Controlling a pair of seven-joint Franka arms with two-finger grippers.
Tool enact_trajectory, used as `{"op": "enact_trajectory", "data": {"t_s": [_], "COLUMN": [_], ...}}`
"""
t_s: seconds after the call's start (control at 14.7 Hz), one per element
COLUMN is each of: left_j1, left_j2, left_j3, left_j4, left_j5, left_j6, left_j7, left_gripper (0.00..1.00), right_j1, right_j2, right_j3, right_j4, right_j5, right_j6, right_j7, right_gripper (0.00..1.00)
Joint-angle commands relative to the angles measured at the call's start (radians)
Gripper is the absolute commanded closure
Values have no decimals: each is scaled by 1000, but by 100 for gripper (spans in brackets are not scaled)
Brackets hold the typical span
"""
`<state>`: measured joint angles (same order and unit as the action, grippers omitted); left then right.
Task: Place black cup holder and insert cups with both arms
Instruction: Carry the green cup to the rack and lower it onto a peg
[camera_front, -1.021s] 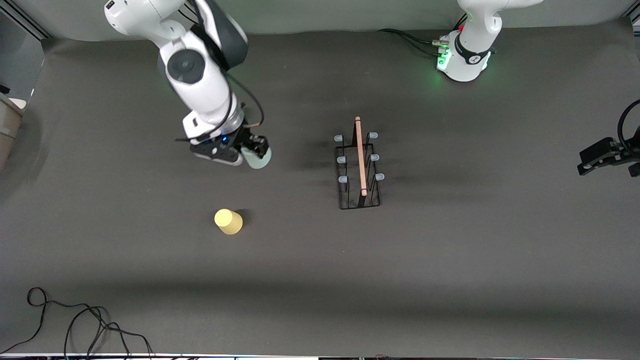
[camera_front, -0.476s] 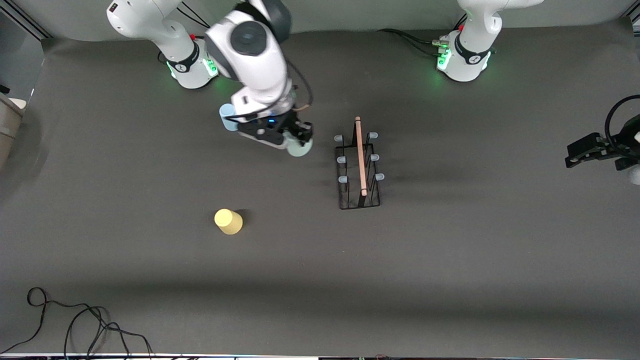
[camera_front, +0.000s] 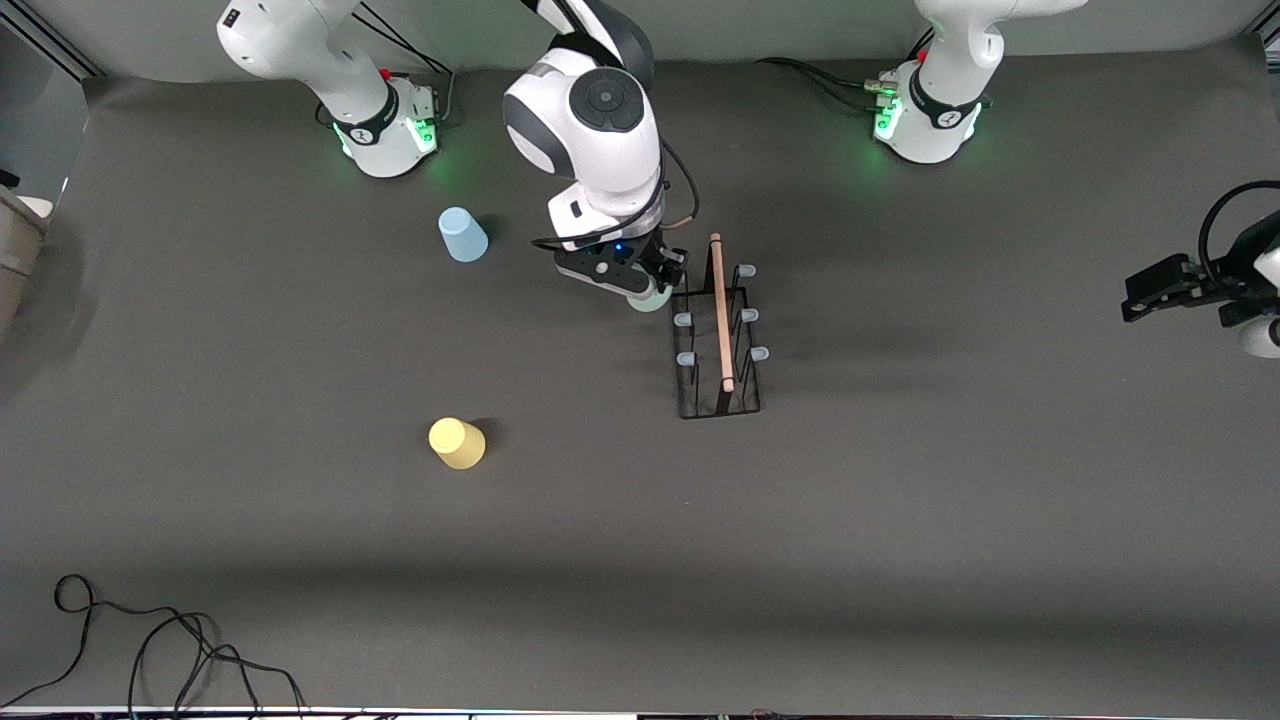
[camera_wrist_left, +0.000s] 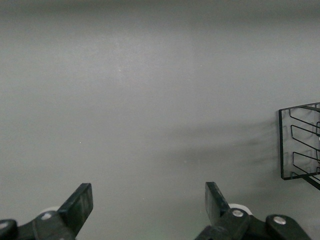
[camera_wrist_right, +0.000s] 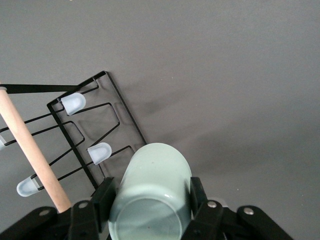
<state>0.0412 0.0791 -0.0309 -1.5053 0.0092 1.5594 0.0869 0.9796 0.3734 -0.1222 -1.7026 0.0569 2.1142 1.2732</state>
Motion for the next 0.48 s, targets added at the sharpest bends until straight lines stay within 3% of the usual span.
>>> {"op": "enact_trajectory", "data": {"t_s": [0.0,0.41], "left_j1": [-11,-12], "left_j2": [-78,-73], "left_j3": [6,6], "left_j4": [-76,-92], "left_j5": [-5,-2], "left_j6": [21,37], "left_j7": [-13,-13], "left_gripper": [0,0], "right_j1": [19,53], "right_j2": [4,58], "right_j3": [-8,-8], "right_j4": [26,24], "right_j5": [-8,1], "right_j6": [12,87], "right_j7": [55,98], "right_gripper": [99,99]}}
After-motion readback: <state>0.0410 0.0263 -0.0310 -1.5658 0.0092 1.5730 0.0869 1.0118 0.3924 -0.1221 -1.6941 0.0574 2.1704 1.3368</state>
